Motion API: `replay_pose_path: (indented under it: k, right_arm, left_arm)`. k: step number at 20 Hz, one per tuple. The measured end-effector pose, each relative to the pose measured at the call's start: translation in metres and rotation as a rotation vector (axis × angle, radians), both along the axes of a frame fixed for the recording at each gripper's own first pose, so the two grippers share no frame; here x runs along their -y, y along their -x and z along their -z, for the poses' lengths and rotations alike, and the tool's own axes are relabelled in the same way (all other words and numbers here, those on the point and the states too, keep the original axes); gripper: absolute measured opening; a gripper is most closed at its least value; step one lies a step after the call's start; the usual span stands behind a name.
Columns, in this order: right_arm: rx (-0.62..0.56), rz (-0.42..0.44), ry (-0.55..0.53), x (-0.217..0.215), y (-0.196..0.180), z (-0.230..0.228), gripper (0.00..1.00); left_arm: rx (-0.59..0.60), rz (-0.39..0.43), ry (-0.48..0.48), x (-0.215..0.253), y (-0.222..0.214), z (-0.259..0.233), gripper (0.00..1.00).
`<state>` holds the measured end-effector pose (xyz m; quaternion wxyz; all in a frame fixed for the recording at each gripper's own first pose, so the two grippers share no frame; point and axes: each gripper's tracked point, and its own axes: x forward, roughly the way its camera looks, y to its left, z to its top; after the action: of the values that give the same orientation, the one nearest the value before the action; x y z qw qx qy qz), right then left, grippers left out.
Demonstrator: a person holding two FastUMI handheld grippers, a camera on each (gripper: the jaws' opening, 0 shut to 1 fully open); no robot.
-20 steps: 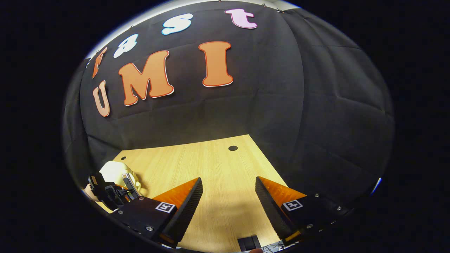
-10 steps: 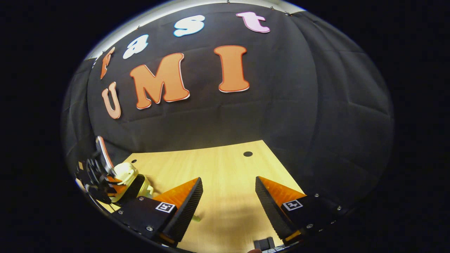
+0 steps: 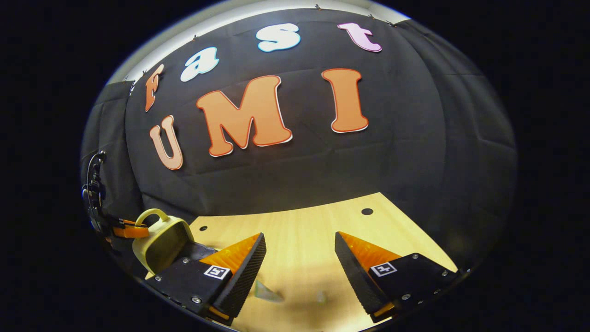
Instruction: First open the suitcase, pack the skin care products into it, and then close the suitcase.
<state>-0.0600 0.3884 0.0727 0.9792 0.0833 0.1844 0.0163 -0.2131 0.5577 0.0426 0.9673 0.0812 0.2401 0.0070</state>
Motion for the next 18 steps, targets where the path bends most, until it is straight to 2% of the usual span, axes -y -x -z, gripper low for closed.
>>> replay_pose_path:
  k: [2,5,8,12,18]
  right_arm:
    - [0.001,-0.021,-0.034,-0.035,-0.002,-0.002,0.95]
    - [-0.006,-0.035,-0.06,-0.079,-0.002,-0.002,0.95]
    - [-0.019,-0.05,-0.049,-0.112,-0.004,-0.002,0.95]
    - [-0.025,-0.066,-0.019,-0.142,-0.006,-0.003,0.95]
    - [-0.064,-0.047,0.002,-0.159,-0.005,0.007,0.95]
  left_arm:
    - [0.007,-0.032,-0.025,-0.04,0.006,-0.002,0.07]
    - [0.012,-0.086,0.06,-0.109,0.025,0.004,0.07]
    - [-0.024,-0.147,0.06,-0.179,0.042,0.033,0.07]
    - [-0.081,-0.195,0.121,-0.252,0.052,0.084,0.07]
    - [-0.18,-0.258,0.177,-0.306,0.068,0.169,0.07]
